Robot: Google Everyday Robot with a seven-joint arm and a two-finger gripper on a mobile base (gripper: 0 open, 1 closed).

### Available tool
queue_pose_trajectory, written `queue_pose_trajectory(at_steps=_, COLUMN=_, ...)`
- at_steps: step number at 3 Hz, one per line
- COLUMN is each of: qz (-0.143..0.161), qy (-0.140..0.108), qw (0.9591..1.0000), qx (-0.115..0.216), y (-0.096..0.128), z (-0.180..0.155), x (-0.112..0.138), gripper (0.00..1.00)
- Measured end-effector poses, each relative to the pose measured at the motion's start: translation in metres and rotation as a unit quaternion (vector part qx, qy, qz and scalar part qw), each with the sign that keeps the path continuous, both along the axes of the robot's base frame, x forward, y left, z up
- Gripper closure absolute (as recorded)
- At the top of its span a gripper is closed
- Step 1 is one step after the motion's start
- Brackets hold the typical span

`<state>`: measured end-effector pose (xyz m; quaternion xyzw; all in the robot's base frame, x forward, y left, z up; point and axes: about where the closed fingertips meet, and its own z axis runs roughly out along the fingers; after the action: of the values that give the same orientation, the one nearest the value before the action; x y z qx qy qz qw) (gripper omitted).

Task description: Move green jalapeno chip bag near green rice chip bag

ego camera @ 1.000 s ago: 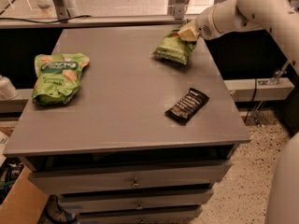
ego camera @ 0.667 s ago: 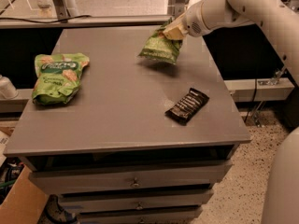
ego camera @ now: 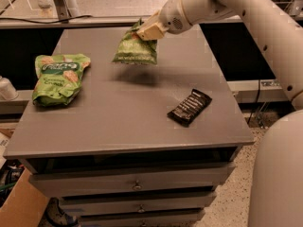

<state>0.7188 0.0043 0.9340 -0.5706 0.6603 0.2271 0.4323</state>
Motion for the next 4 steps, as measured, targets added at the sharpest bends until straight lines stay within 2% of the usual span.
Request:
queue_pose_trajectory(at_steps=1, qz=0.05, qy=0.008, qw=0.9987, qx=0.006, y=0.032, z=-0.003, x=-0.018, gripper=1.0)
queue_pose_trajectory(at_steps=4, qz=0.132, qy=0.017, qw=0.9911, qx=0.011, y=0.103, z=-0.037, x=-0.038, gripper=1.0)
